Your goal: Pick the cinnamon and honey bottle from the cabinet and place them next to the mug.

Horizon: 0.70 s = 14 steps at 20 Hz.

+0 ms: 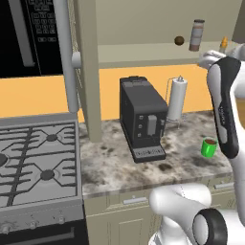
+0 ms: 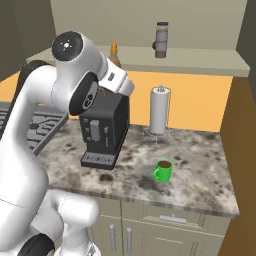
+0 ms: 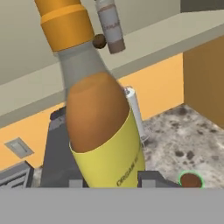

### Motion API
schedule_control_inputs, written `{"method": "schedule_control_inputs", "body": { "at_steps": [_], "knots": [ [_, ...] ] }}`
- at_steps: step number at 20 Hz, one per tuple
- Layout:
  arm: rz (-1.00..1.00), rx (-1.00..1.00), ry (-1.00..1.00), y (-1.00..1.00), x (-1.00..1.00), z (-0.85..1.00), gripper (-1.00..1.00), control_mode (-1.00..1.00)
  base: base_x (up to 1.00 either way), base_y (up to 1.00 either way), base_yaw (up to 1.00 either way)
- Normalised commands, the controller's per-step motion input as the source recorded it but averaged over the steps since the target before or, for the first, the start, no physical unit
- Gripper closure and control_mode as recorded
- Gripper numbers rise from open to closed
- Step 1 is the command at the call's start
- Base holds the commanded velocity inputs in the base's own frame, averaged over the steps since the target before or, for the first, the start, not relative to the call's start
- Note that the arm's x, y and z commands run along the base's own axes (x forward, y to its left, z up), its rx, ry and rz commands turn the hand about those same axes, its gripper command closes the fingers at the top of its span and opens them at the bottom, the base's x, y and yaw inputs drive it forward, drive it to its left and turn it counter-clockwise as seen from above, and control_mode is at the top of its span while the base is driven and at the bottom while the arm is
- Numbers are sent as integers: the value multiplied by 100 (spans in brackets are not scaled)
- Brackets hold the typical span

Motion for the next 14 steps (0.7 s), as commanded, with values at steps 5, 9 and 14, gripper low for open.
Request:
{"method": "schedule_control_inputs", "body": {
  "at_steps": [5, 9, 14],
  "knots": [
    [0, 0, -3, -17, -93, -37, 100, -100, 0, 0, 0],
    [1, 0, 0, -25, -48, -55, 100, -100, 0, 0, 0],
    [1, 0, 2, -22, -17, -44, 100, -100, 0, 0, 0]
  ]
}}
